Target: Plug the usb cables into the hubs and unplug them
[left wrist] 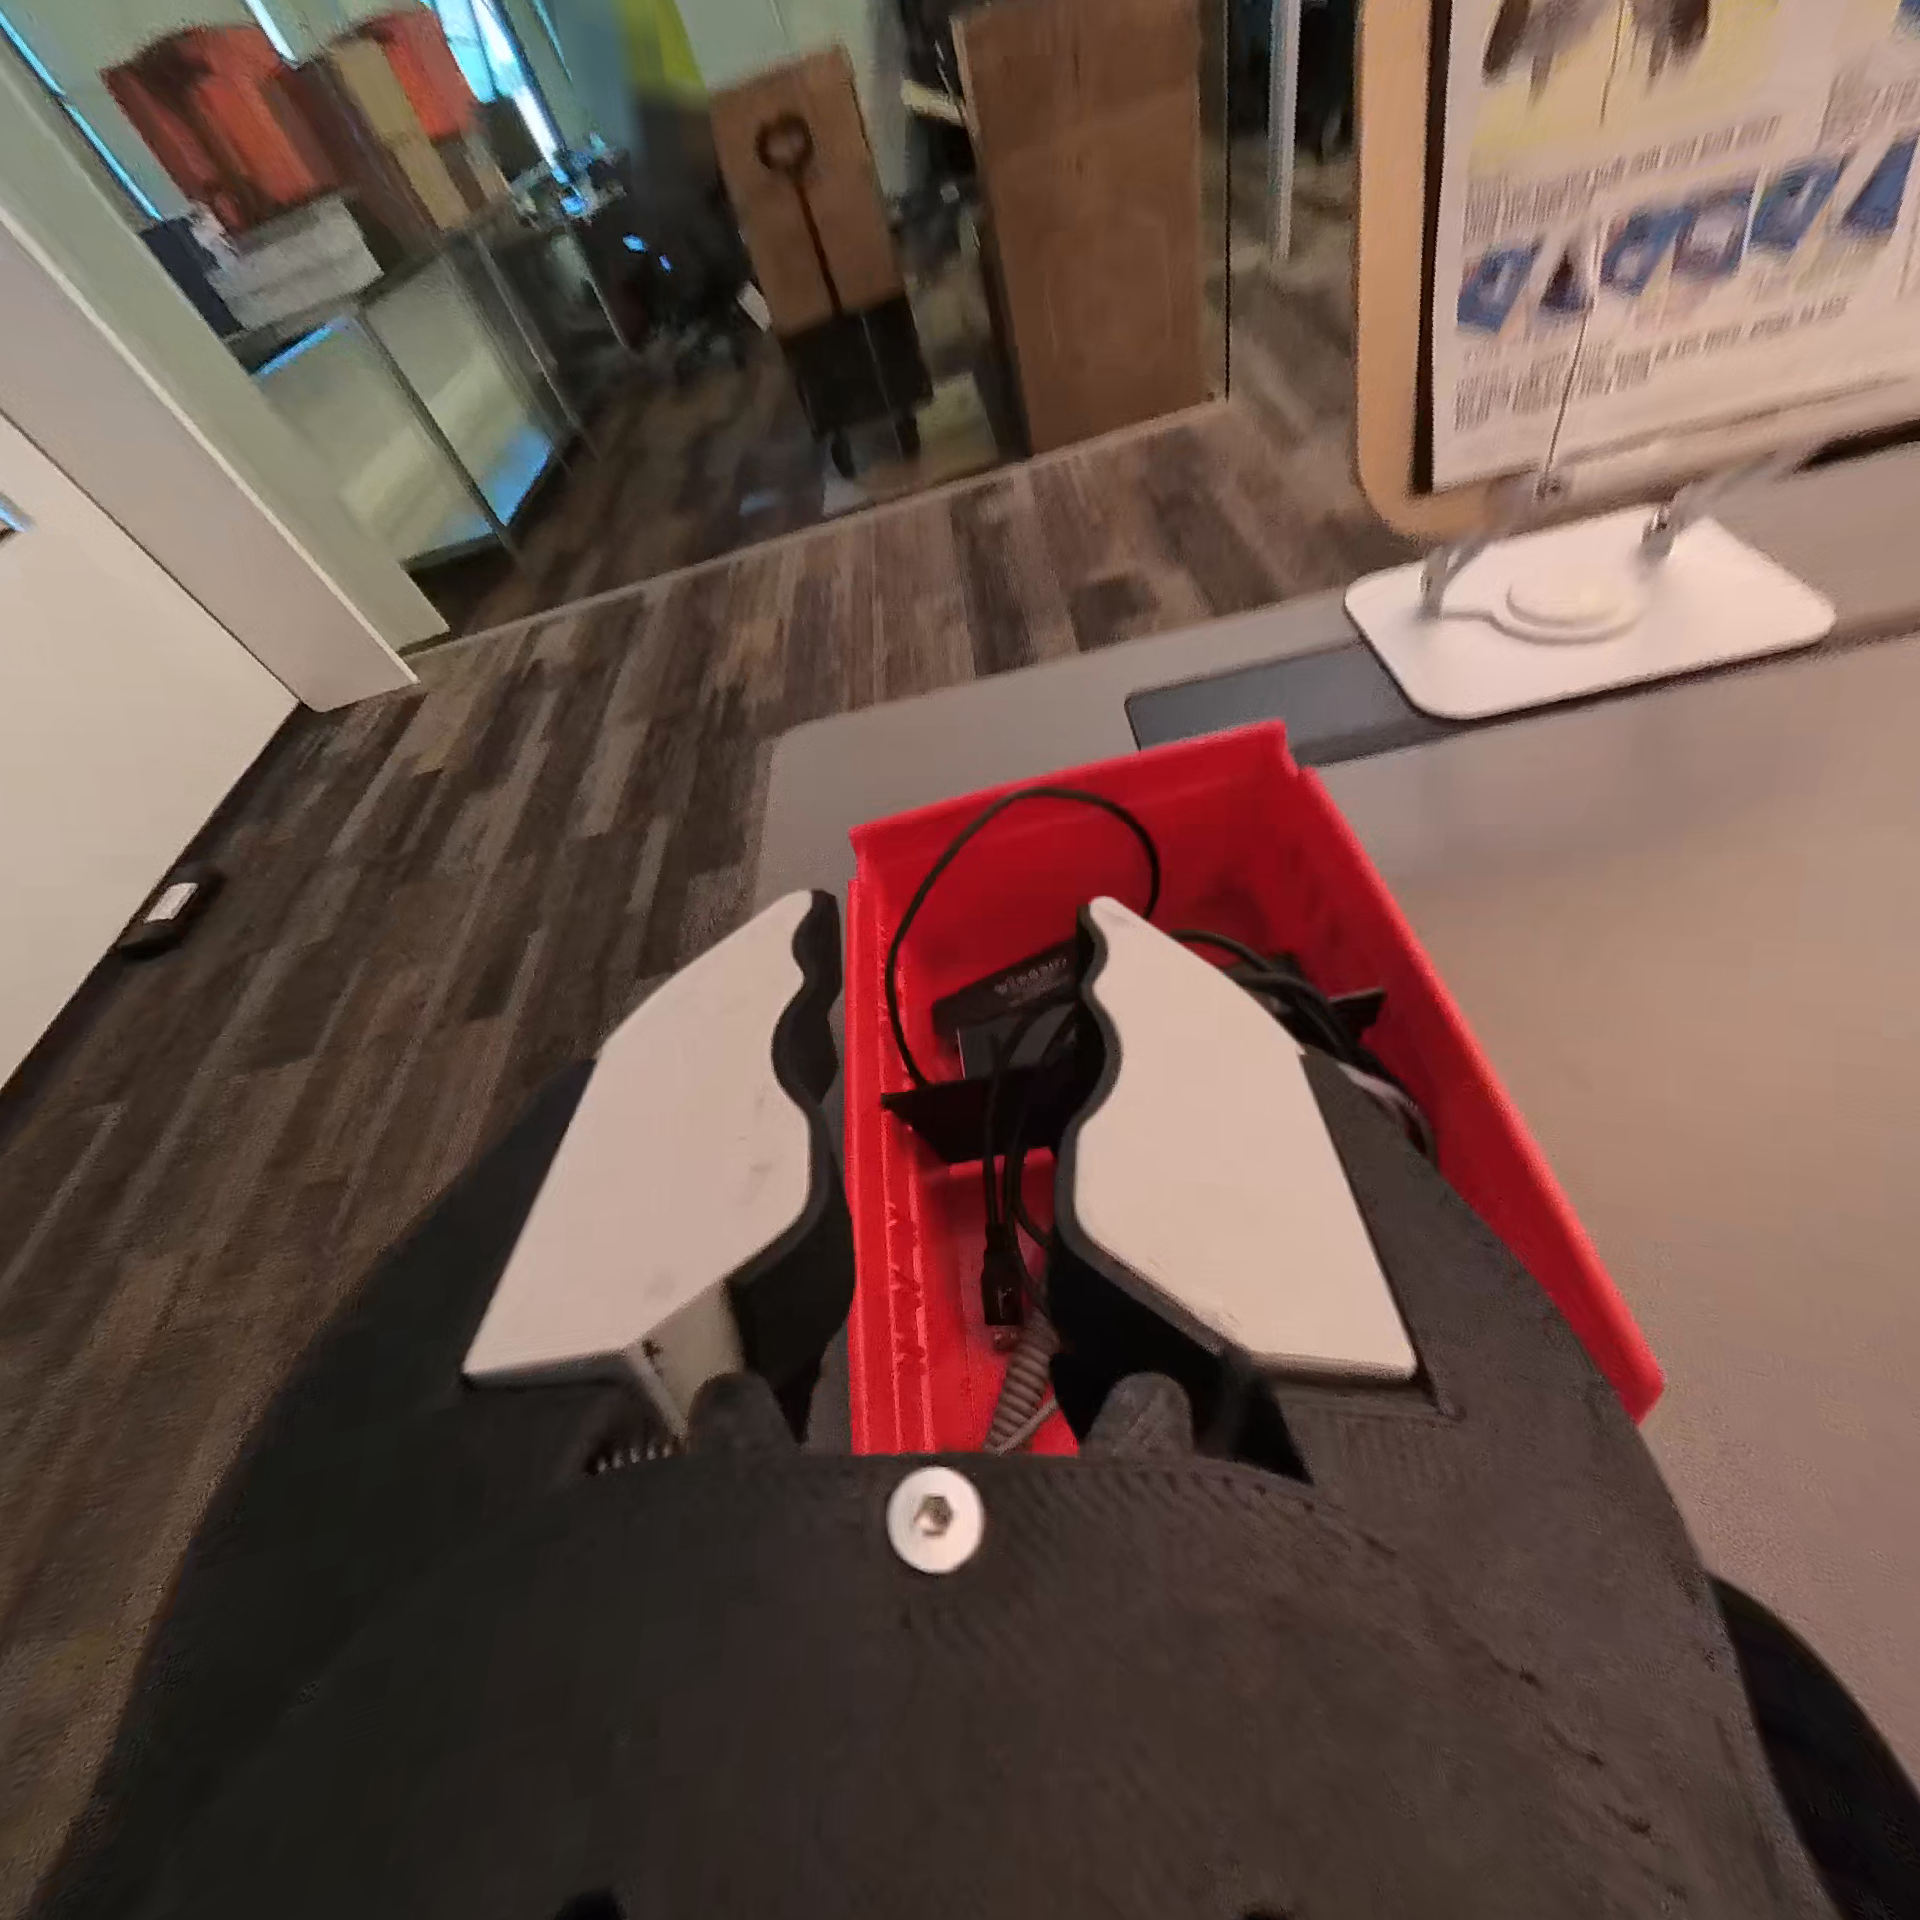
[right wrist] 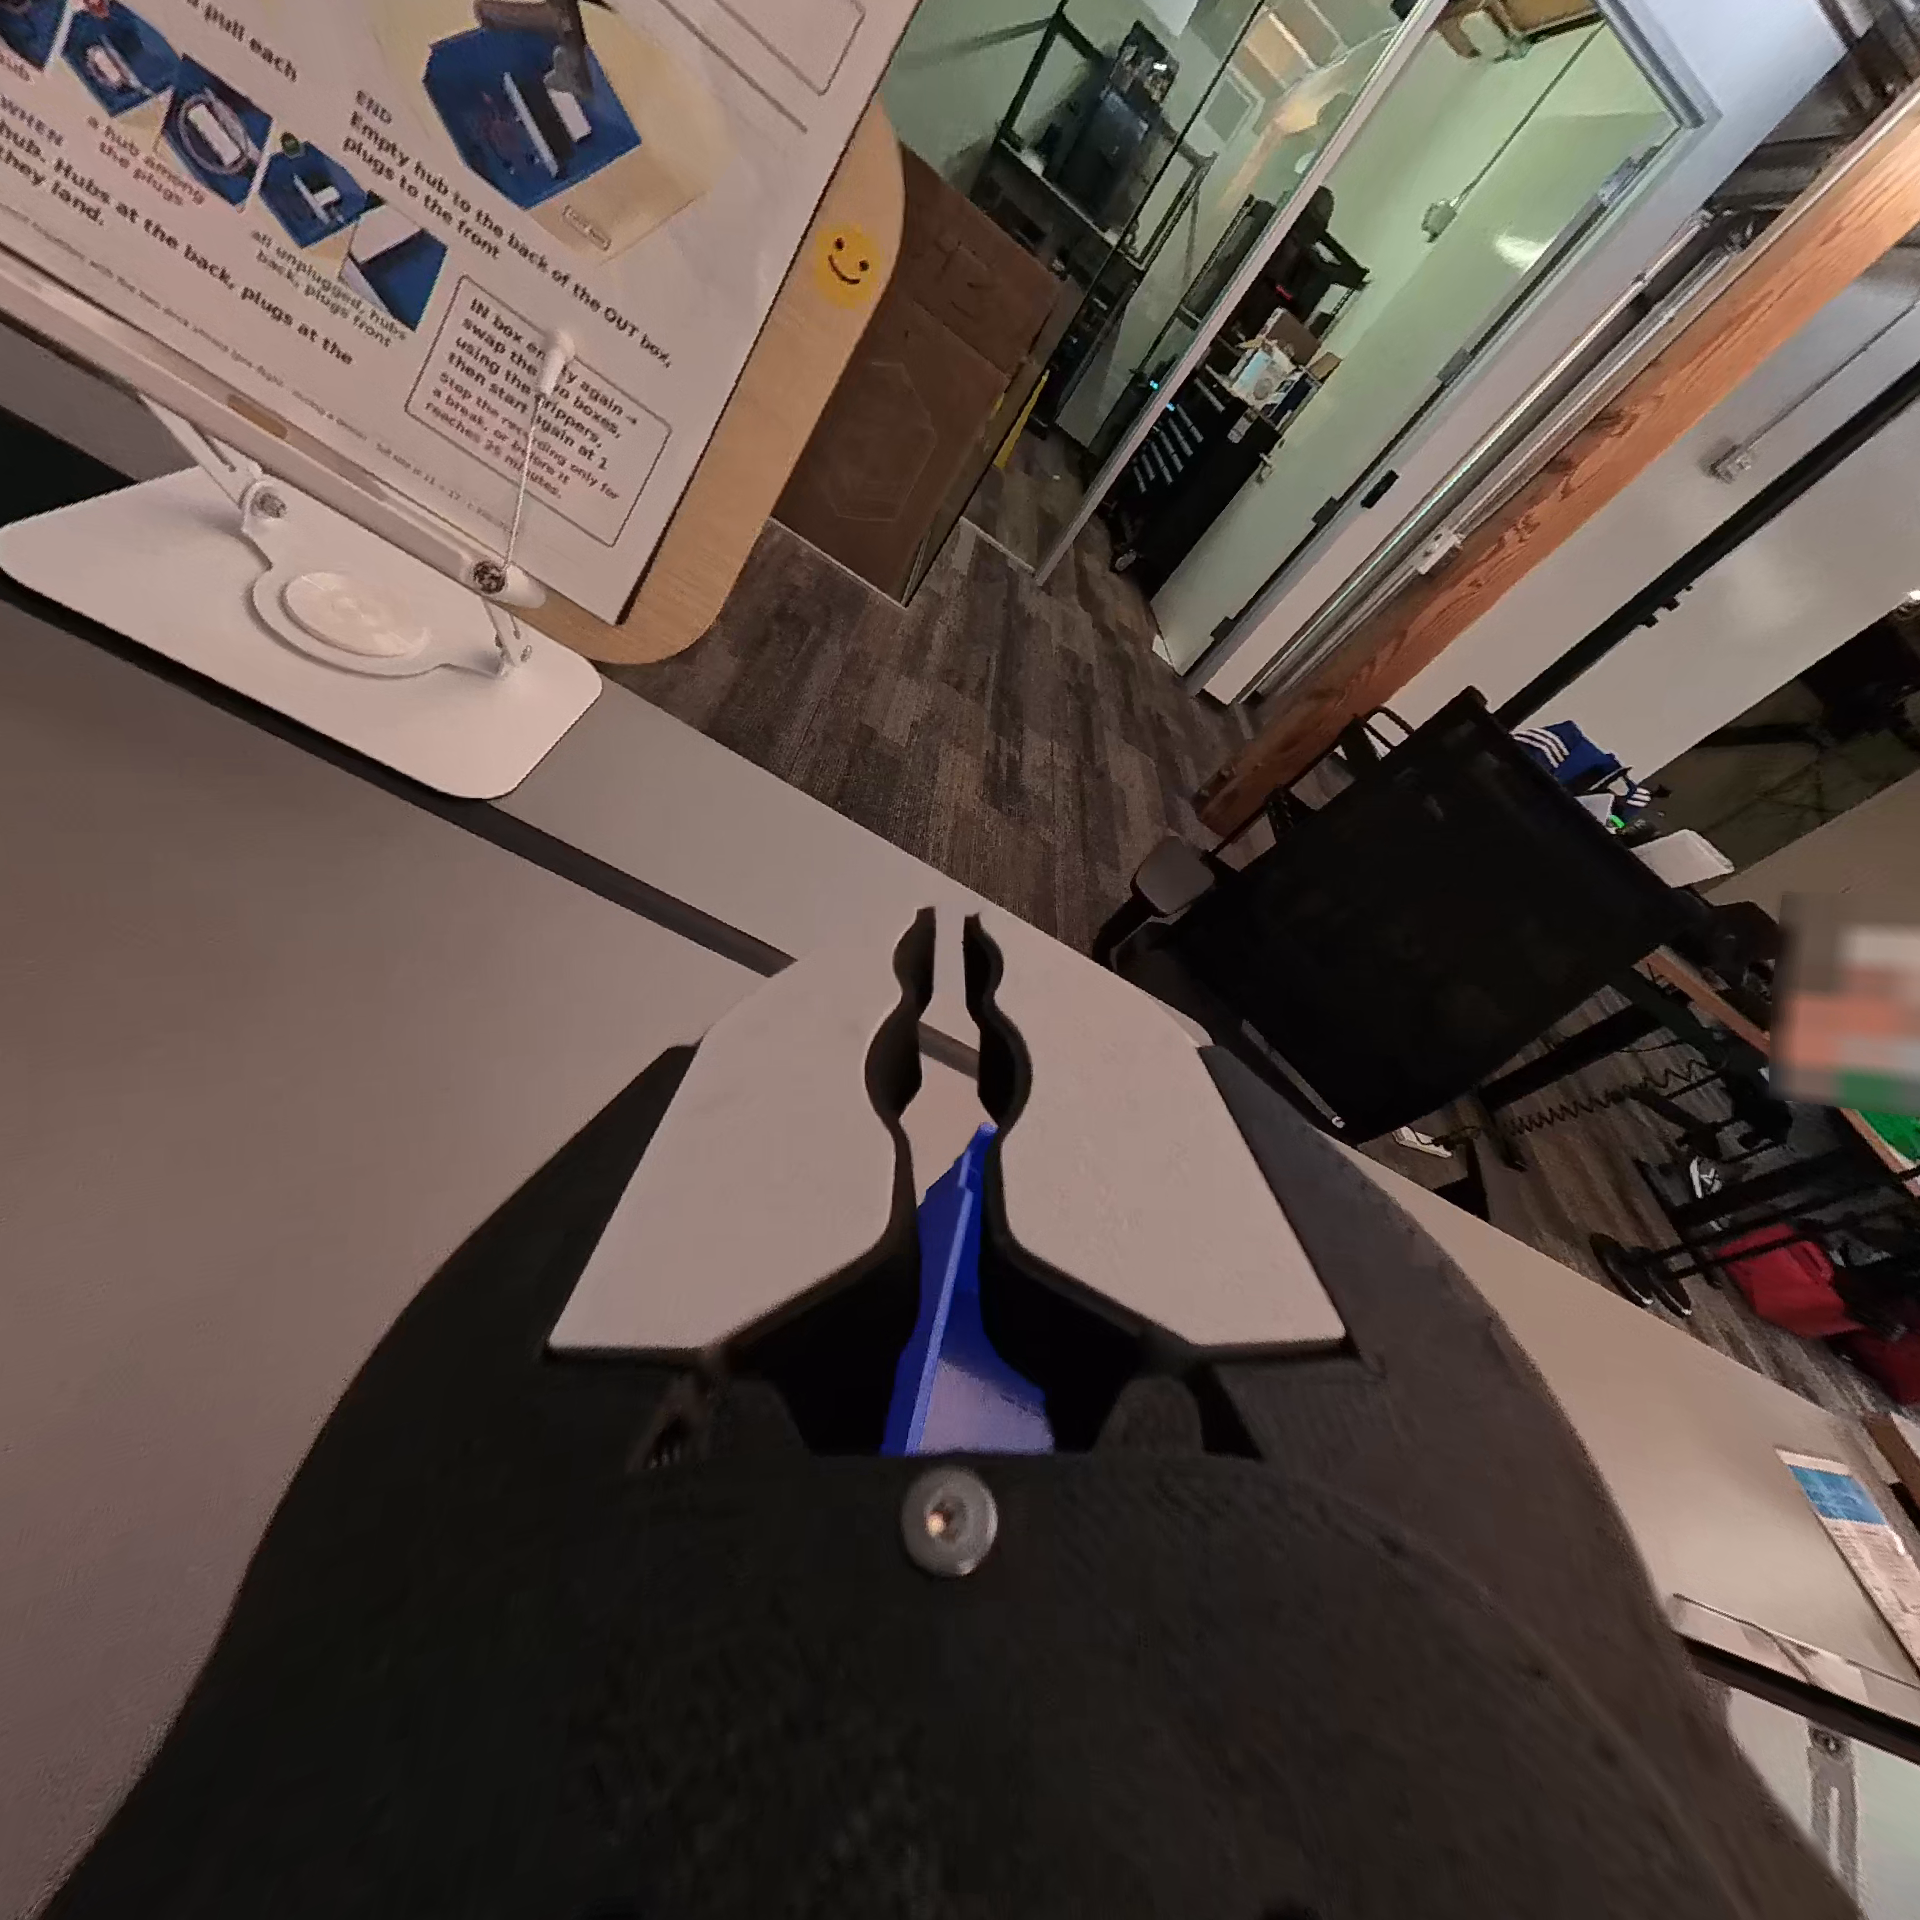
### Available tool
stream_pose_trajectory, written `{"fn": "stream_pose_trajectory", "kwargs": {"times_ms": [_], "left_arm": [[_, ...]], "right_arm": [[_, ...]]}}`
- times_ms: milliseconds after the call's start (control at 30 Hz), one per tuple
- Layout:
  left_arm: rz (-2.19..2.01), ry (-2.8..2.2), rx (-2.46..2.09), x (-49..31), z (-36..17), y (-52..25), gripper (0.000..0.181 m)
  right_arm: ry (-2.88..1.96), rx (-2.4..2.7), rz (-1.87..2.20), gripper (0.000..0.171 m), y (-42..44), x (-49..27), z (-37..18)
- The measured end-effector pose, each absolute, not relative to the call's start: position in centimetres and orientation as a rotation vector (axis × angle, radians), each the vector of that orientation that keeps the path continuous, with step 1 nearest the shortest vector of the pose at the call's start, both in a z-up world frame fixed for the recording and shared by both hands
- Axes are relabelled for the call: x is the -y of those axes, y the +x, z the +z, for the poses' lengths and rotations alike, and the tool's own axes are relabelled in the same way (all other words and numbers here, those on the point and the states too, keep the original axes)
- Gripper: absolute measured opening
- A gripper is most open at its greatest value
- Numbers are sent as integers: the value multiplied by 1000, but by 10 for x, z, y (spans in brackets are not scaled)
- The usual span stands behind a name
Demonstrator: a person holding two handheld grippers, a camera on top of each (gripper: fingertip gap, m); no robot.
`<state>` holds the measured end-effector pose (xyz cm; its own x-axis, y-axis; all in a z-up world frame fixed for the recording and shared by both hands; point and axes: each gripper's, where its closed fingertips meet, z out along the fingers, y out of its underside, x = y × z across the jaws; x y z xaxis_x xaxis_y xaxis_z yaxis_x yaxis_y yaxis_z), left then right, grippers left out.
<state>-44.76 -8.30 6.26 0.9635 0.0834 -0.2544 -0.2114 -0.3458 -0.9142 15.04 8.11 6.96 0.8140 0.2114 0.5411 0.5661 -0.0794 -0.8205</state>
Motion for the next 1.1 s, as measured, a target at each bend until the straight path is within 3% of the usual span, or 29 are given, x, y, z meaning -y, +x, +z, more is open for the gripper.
{"fn": "stream_pose_trajectory", "kwargs": {"times_ms": [133, 267, 533, 767, 900, 1100], "left_arm": [[265, -1888, -152, 53, 58, -435, 34], [335, -1824, -428, -11, 103, -418, 26], [609, -2392, -786, -78, -48, -494, 40], [578, -2496, -751, -79, -95, -513, 16], [593, -2494, -784, -73, -75, -510, 0], [788, -2380, -849, -65, 15, -495, 0]], "right_arm": [[-1658, 652, -332, 7, 146, -80, 67], [-1675, 670, -304, 8, 147, -84, 60], [-1698, 676, -350, 12, 158, -95, 54], [-1697, 668, -339, 12, 164, -93, 56], [-1695, 665, -329, 12, 167, -92, 58], [-1674, 657, -295, 12, 168, -87, 65]]}}
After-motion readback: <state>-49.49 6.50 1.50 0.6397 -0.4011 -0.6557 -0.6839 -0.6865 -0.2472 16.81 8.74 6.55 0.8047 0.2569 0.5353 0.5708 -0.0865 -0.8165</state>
